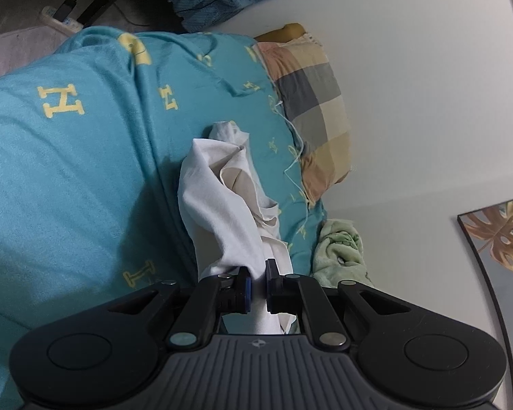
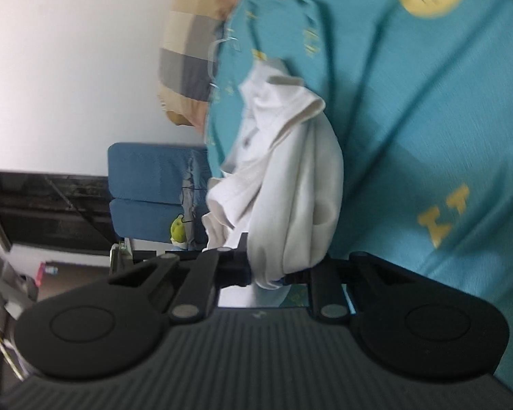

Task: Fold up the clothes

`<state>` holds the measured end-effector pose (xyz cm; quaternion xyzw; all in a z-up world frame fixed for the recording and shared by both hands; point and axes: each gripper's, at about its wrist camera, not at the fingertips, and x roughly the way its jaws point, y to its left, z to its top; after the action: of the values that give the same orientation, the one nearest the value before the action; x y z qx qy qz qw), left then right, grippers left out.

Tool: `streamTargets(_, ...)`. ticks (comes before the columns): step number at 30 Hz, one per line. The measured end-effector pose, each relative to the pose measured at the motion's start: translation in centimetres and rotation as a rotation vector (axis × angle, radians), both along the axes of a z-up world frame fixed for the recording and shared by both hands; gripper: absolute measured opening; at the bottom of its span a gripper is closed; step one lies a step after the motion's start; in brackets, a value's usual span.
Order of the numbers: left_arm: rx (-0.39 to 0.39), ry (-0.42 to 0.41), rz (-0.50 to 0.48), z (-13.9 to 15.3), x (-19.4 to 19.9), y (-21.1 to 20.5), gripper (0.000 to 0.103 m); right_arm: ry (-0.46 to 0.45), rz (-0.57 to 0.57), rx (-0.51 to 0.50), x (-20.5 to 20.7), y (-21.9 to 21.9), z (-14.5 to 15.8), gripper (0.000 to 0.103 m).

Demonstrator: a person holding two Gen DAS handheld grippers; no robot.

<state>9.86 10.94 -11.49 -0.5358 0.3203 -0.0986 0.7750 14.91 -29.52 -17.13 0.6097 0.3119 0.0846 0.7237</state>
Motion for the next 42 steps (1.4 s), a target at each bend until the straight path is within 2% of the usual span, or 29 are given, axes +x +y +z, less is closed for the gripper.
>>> streamTargets(3, 0.006, -0.029, -0.018, 1.6, -1.1, -0.4, 0.008, -0.025, 0.005, -0.034, -1.0, -0.6, 2.2, 0.017)
streamTargets(6, 0.028, -0.026, -0.044, 3.0, -2.7, -1.0, 0.008, -0.038, -0.003, -0.064, -3.1, -1.5, 3.9, 0.017)
streamTargets(15, 0.055, 0.019, -0.11, 5.0, -10.6, -1.2, 0.008, 0.026, -0.043, -0.086, -10.5, -1.2, 5.1, 0.017)
streamTargets(25, 0.038, -0.019, -0.125, 7.3, -17.5, -0.4, 0.008, 0.007, -0.071, -0.121, -16.2, -0.5, 7.7, 0.017)
streamTargets(31, 0.028, -0.019, -0.125, 7.9, -17.1, -0.8, 0.008, 0.005, -0.087, -0.112, -16.3, -0.8, 8.1, 0.017)
streamTargets(42, -0.02, 0.002, -0.114, 7.4, -10.9, -2.8, 0.008, 0.052, -0.114, -0.055, -13.0, -2.2, 7.0, 0.017)
